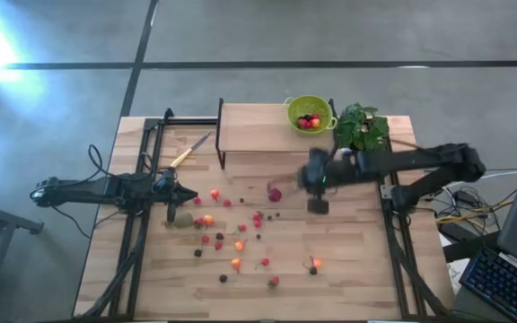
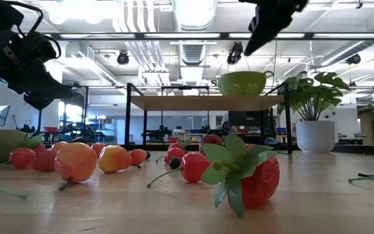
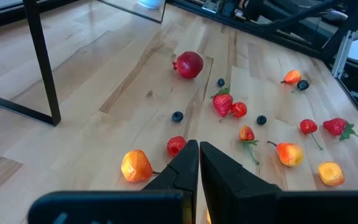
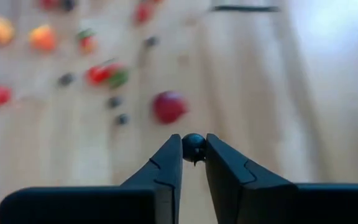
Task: Build produce basket
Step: Put the blueberry into green basket
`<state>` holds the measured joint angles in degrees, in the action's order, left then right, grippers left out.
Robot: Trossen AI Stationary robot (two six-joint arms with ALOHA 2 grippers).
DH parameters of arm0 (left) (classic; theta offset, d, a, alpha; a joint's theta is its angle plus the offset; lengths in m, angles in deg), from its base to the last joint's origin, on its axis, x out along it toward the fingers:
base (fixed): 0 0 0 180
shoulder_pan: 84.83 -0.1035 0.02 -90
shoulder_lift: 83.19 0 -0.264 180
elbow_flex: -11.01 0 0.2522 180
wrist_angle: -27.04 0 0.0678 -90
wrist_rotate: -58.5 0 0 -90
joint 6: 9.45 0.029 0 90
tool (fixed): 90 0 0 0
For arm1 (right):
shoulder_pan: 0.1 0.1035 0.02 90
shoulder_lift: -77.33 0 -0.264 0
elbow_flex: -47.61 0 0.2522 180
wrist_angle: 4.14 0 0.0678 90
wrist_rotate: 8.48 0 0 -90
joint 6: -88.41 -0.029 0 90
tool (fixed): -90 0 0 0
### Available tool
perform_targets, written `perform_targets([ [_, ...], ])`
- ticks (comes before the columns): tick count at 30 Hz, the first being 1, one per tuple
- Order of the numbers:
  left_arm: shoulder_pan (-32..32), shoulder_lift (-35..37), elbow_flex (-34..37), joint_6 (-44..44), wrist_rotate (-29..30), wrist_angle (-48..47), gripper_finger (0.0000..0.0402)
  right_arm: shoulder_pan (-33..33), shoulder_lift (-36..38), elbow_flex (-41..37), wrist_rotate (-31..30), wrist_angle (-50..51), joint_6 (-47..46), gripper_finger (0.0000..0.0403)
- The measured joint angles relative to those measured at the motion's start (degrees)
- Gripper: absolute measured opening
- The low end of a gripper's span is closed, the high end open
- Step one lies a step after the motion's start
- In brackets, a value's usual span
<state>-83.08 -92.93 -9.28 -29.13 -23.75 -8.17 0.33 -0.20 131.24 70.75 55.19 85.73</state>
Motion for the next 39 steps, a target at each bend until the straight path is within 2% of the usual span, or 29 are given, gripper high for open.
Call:
perform_targets([
  [5, 0.0, 0.0, 0.0, 0.0, 0.0, 0.0, 0.0021, -11.3, 3.1, 0.0, -1.4, -3.8, 0.1, 0.0052],
  [11, 0.0, 0.0, 0.0, 0.0, 0.0, 0.0, 0.0021, -23.6, 3.0, 0.0, -1.4, -9.4, 1.8, 0.0054],
  [16, 0.0, 0.0, 0.0, 0.0, 0.0, 0.0, 0.0021, -31.2, 1.3, 0.0, -0.9, -10.7, 1.6, 0.0053],
  [19, 0.0, 0.0, 0.0, 0.0, 0.0, 0.0, 0.0021, -34.4, 0.3, 0.0, 1.7, -10.5, 1.4, 0.0055],
  [22, 0.0, 0.0, 0.0, 0.0, 0.0, 0.0, 0.0021, -35.7, -0.8, 0.0, 4.0, -10.5, 1.3, 0.0056],
  [33, 0.0, 0.0, 0.0, 0.0, 0.0, 0.0, 0.0021, -36.1, -2.0, 0.0, 4.2, -10.3, 1.2, 0.0057],
  [39, 0.0, 0.0, 0.0, 0.0, 0.0, 0.0, 0.0021, -36.1, -2.0, 0.0, 3.1, -10.3, 1.2, 0.0084],
])
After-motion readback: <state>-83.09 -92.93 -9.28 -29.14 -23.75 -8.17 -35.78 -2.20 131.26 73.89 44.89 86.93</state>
